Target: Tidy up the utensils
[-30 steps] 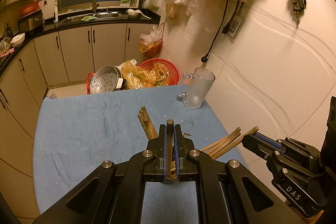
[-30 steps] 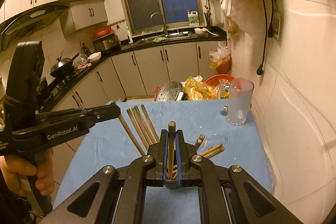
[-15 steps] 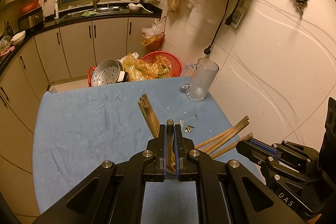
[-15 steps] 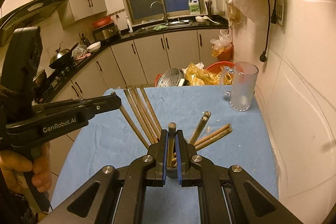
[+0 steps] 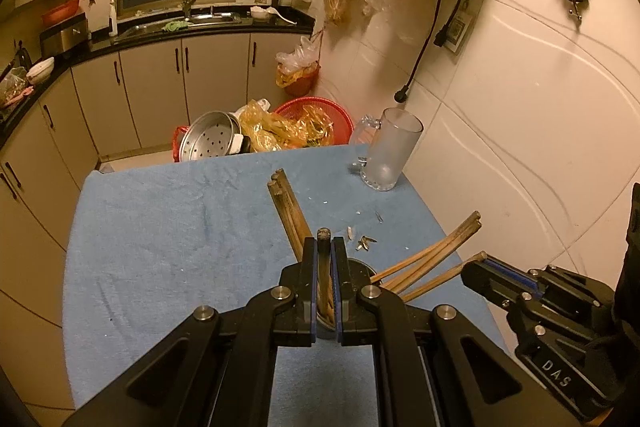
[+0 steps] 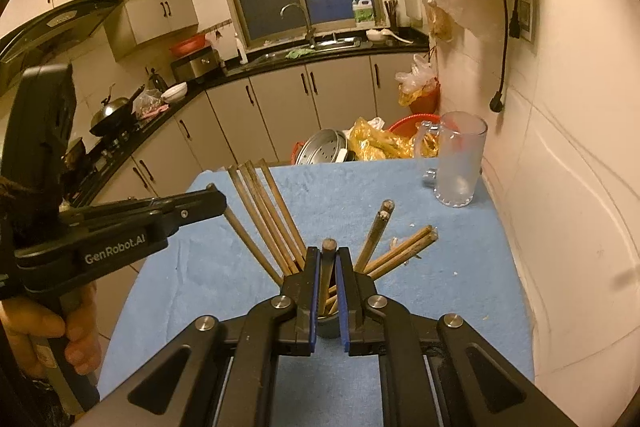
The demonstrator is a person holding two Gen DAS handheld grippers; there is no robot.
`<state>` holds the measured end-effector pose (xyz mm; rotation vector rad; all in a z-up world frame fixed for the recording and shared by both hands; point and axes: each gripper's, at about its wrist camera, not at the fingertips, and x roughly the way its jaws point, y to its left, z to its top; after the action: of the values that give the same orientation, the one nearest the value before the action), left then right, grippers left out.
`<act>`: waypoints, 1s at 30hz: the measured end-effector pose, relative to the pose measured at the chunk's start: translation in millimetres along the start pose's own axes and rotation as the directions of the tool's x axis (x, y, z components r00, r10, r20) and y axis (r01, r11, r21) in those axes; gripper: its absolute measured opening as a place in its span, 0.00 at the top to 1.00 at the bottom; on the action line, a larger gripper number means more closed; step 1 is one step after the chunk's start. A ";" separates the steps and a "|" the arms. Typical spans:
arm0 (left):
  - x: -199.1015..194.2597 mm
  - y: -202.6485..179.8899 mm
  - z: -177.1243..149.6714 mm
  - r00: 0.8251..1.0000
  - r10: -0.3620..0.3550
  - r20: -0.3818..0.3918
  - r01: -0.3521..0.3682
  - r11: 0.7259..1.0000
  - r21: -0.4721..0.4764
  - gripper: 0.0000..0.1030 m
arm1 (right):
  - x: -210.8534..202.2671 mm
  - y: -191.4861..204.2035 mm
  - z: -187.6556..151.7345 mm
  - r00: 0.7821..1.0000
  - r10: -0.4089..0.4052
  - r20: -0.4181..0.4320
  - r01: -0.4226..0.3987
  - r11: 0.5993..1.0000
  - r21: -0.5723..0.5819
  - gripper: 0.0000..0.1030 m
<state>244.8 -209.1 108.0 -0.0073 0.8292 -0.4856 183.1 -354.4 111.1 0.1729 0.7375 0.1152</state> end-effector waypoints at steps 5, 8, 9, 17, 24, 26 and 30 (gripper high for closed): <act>-14.4 -7.2 -11.6 0.999 0.005 0.044 -0.006 1.000 0.022 0.94 | -14.0 0.9 -7.7 1.000 -0.008 0.024 0.008 1.000 -0.006 0.83; -21.0 -10.8 -22.8 0.997 0.018 0.076 -0.021 0.999 0.041 0.93 | -21.5 1.5 -17.5 0.999 -0.007 0.035 0.007 1.000 -0.013 0.77; -22.2 -11.4 -29.5 0.996 0.020 0.083 -0.024 0.999 0.045 0.90 | -23.5 1.9 -22.0 0.999 -0.008 0.041 0.009 1.000 -0.018 0.75; -19.3 -5.3 -100.4 0.978 0.097 0.184 -0.104 0.994 0.024 0.31 | -28.9 6.4 -90.7 0.995 -0.022 0.093 0.028 0.998 -0.065 0.33; -15.1 -2.6 -164.1 0.950 0.192 0.246 -0.197 0.980 -0.002 0.12 | -27.8 -0.3 -162.9 0.986 -0.069 0.153 0.081 0.994 -0.070 0.18; -22.7 -1.1 -179.7 0.946 0.208 0.249 -0.205 0.978 -0.038 0.08 | -34.2 -3.4 -180.0 0.982 -0.080 0.171 0.092 0.994 -0.063 0.18; -42.0 -5.2 -194.0 0.932 0.235 0.275 -0.228 0.972 -0.059 0.02 | -58.4 -4.4 -194.1 0.975 -0.088 0.205 0.100 0.994 -0.048 0.17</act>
<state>81.1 -161.4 6.3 -0.0023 0.5480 -0.2423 9.0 -345.8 7.5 0.0923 0.5374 0.0277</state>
